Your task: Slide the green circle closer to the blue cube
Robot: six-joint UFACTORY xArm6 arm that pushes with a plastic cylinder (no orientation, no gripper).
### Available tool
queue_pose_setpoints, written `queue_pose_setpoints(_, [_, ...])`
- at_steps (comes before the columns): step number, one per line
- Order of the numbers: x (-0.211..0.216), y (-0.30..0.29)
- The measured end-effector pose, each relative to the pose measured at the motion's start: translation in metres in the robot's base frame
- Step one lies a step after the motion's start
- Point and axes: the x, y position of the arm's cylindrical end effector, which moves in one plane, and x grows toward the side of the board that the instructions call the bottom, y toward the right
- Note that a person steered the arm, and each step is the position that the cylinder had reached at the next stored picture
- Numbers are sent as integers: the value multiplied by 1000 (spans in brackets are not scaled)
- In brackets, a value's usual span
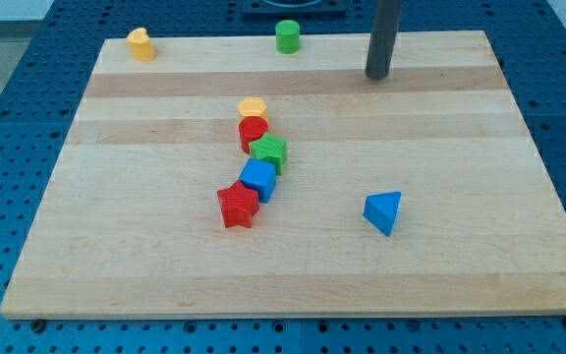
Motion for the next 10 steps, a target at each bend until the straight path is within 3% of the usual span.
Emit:
queue_pose_setpoints(1, [-66,-10])
queue_pose_setpoints(2, [-65,-31])
queue_pose_setpoints(4, [-62,-178])
queue_pose_setpoints(5, [-29,-190])
queue_pose_setpoints(7, [-63,-173])
queue_pose_setpoints(8, [-61,-215])
queue_pose_setpoints(9, [-22,-239])
queue_pose_setpoints(10, [-30,-230])
